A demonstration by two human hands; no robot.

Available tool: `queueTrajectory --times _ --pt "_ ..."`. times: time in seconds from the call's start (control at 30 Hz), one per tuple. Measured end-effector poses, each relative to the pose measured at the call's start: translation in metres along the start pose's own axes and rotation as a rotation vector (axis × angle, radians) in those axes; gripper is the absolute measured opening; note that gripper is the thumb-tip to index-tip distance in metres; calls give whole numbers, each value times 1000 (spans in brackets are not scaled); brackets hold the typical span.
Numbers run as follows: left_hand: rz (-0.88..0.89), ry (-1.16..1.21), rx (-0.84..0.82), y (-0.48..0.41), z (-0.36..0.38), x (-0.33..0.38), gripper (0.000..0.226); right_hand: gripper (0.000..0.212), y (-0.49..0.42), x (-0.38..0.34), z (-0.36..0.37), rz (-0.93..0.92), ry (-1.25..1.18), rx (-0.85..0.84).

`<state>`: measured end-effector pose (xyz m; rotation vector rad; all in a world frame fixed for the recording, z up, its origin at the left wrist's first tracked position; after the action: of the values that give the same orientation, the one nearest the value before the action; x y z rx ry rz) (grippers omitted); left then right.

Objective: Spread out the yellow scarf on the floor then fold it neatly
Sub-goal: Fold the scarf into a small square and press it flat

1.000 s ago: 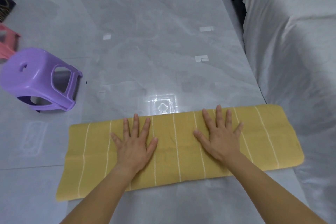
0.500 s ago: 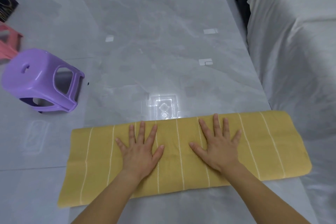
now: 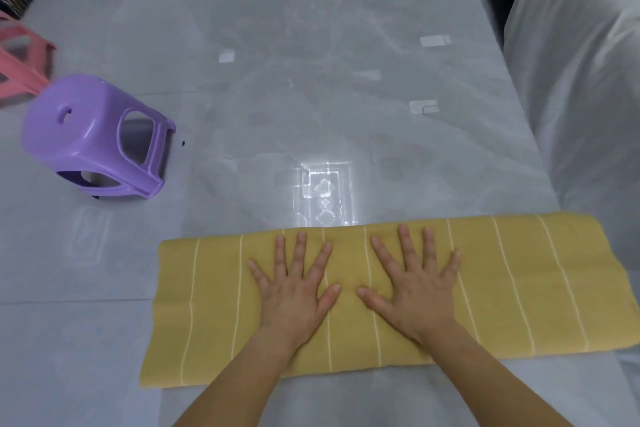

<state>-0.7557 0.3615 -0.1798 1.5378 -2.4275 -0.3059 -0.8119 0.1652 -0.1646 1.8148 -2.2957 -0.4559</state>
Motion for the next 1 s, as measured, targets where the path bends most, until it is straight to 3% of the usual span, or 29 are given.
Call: queueTrajectory --times 0.33,0.47,0.7,0.9,1.0 --pt "12 87 -25 19 -7 -14 63 86 0 1 -9 40 42 -180" --pt "-59 75 -22 49 1 -40 63 84 9 4 -9 -3 56 -145" --pt "-400 179 11 91 5 -76 74 84 20 -10 1 -30 3 -70" --pt "-583 252 -30 109 -1 -97 82 80 32 -54 5 -245 2 -29" --pt "-708 406 38 105 -13 -110 86 79 37 -76 4 -335 33 -13"
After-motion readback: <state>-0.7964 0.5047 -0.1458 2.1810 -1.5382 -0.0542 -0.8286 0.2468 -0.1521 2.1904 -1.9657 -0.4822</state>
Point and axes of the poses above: each hand's wrist, its own y-axis away from the middle knuckle, its own z-axis out of the palm, x = y × z, the point moved 2 cm from there along -y, towards the middle knuckle, and after that the axes turned 2 degrees about y, right-handed, at the moved point
